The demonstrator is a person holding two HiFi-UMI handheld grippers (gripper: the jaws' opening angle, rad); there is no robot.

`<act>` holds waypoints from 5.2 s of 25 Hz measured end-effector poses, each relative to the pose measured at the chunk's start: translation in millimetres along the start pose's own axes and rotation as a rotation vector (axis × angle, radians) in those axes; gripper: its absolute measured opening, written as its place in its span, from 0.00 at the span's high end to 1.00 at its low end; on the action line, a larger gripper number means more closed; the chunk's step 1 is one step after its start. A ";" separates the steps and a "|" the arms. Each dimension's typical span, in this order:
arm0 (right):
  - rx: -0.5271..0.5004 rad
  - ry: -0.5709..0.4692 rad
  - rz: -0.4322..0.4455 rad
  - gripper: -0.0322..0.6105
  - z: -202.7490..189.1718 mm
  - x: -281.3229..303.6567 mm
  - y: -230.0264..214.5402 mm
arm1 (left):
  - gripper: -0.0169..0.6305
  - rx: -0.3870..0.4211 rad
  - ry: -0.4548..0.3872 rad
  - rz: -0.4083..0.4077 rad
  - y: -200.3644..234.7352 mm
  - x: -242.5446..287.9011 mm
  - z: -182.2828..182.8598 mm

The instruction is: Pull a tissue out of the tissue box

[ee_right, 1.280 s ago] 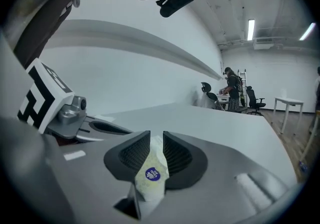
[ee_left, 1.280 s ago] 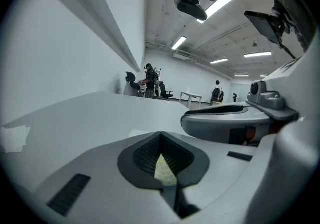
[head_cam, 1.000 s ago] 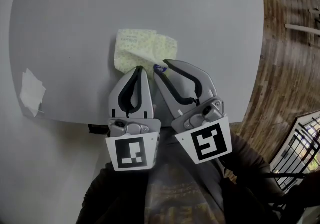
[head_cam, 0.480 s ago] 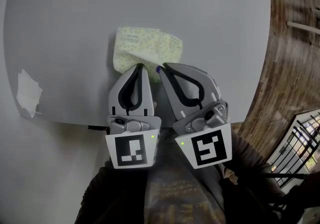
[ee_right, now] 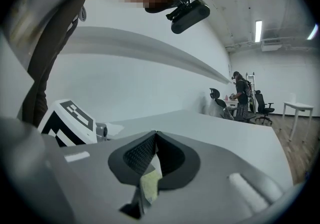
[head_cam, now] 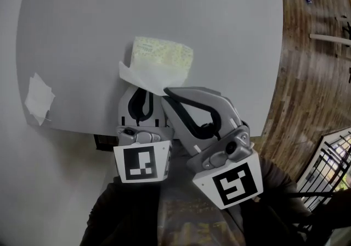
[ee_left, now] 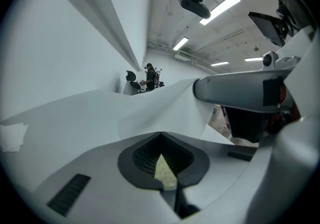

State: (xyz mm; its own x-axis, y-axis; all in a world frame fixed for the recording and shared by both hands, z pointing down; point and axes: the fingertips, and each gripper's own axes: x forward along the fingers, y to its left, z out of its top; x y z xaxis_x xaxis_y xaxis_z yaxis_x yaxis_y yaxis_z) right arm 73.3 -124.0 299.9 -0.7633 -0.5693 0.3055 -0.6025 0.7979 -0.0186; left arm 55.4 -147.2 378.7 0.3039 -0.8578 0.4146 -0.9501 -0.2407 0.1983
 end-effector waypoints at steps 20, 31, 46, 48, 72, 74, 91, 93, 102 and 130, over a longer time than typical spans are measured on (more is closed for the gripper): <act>-0.070 -0.113 0.168 0.95 76.9 22.8 101.9 | 0.98 -0.016 -0.165 0.193 48.8 -124.5 48.0; -0.068 -0.046 0.251 0.95 94.9 164.6 166.0 | 0.97 -0.077 -0.147 0.293 195.7 -152.5 54.5; -0.092 -0.071 0.349 0.95 145.4 312.5 244.3 | 0.98 -0.150 -0.158 0.470 338.2 -213.6 56.1; -0.111 -0.096 0.351 0.95 156.1 320.0 251.7 | 0.98 -0.157 -0.162 0.491 349.5 -221.3 56.9; -0.084 0.188 0.495 0.81 -22.8 319.6 336.2 | 0.97 -0.147 -0.103 0.555 354.3 -262.2 11.1; -0.065 0.206 0.499 0.79 -29.8 307.7 336.6 | 0.98 -0.148 -0.105 0.557 349.1 -264.7 9.1; 0.126 -0.056 0.302 0.84 56.0 70.7 231.5 | 0.98 0.014 -0.317 0.395 154.2 -253.6 71.6; 0.147 -0.085 0.253 0.86 66.4 35.2 211.1 | 0.97 0.044 -0.343 0.350 117.9 -250.5 80.2; 0.195 -0.221 0.125 0.95 94.6 -107.2 149.9 | 0.98 0.154 -0.430 0.203 -36.8 -252.5 107.2; 0.133 -0.324 -0.054 0.95 124.5 -135.8 147.0 | 0.98 0.261 -0.450 0.025 -66.9 -262.2 122.8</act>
State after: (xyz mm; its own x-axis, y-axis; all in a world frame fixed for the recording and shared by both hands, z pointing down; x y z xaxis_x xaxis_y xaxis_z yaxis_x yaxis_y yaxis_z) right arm 59.3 45.9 137.2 -0.7512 -0.6601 -0.0082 -0.6526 0.7444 -0.1416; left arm 30.7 38.0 147.7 0.2755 -0.9611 -0.0178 -0.9599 -0.2740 -0.0584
